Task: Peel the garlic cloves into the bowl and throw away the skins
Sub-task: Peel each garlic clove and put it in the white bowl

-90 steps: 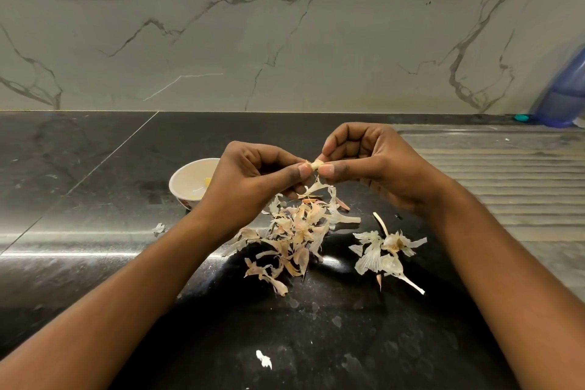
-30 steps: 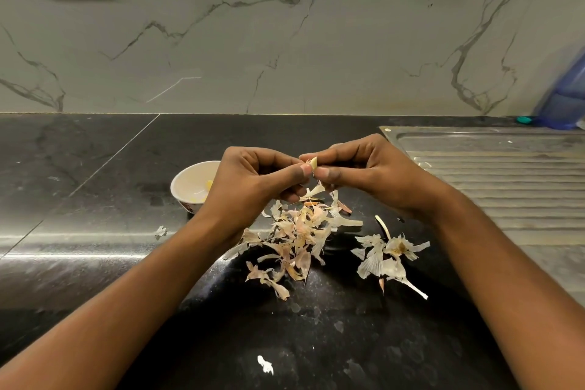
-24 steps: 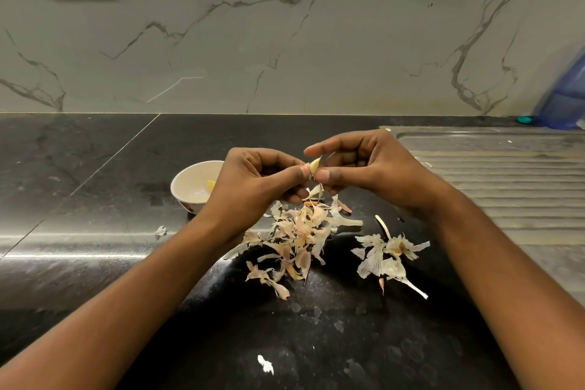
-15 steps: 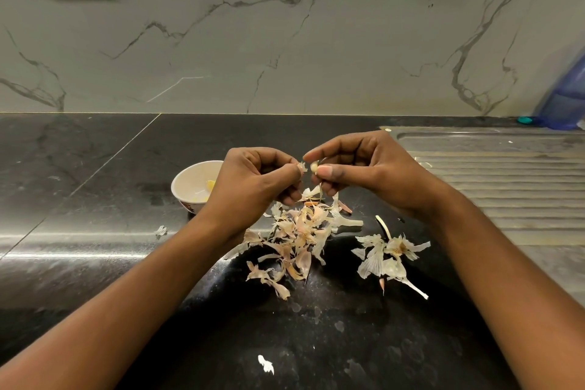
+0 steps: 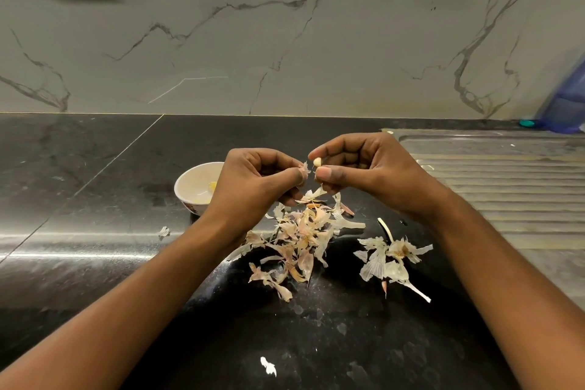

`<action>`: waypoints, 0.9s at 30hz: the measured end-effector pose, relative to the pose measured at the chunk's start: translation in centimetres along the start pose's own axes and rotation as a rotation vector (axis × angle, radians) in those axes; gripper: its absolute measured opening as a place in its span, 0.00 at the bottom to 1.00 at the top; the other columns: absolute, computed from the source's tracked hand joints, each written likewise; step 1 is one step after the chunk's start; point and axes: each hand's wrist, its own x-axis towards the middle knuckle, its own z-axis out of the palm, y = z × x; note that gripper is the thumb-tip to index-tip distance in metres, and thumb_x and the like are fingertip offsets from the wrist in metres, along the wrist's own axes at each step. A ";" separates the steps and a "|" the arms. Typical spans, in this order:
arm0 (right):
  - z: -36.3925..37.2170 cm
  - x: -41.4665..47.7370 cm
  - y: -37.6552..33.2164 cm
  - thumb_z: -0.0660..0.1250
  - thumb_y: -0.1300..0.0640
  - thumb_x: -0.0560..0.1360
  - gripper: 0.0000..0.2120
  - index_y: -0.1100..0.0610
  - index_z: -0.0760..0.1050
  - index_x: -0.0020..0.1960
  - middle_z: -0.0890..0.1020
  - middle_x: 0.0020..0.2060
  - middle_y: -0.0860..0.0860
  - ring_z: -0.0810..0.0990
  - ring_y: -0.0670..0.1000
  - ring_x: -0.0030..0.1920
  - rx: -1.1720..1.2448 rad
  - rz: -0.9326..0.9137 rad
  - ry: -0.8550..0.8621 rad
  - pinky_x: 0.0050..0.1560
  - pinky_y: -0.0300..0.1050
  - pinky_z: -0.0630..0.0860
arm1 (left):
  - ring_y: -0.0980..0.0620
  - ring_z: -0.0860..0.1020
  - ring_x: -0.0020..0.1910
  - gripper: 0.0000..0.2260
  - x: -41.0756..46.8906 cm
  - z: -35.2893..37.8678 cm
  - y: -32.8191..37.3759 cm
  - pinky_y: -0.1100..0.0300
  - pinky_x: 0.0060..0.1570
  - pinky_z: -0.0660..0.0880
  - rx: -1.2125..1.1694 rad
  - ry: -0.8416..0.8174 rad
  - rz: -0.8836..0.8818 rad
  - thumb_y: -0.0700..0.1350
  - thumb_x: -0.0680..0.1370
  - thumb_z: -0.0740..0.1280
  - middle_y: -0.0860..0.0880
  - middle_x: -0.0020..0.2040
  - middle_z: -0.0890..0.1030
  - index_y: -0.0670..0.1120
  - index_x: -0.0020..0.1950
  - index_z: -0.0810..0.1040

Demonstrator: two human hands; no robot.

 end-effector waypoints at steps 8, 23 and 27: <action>0.1 0.1 -0.1 0.76 0.60 0.78 0.09 0.62 0.83 0.56 0.88 0.41 0.56 0.86 0.54 0.38 -0.076 0.004 0.011 0.41 0.44 0.84 | 0.41 0.83 0.39 0.07 -0.1 0.0 0.4 0.57 0.39 0.83 -0.159 -0.089 -0.073 0.36 0.81 0.69 0.35 0.44 0.85 0.34 0.52 0.85; -0.2 0.1 0.1 0.78 0.64 0.76 0.08 0.64 0.86 0.55 0.89 0.43 0.56 0.89 0.58 0.41 -0.144 -0.078 0.001 0.44 0.47 0.87 | 0.41 0.84 0.41 0.10 -0.1 -0.1 0.5 0.57 0.42 0.84 -0.173 -0.153 -0.095 0.40 0.77 0.73 0.34 0.46 0.86 0.34 0.53 0.86; -0.1 0.2 0.1 0.78 0.65 0.75 0.09 0.65 0.86 0.54 0.89 0.42 0.56 0.89 0.58 0.40 -0.149 -0.093 -0.001 0.42 0.45 0.86 | 0.41 0.84 0.40 0.07 -0.1 -0.1 0.4 0.57 0.41 0.84 -0.136 -0.146 -0.066 0.36 0.79 0.71 0.34 0.45 0.86 0.34 0.52 0.86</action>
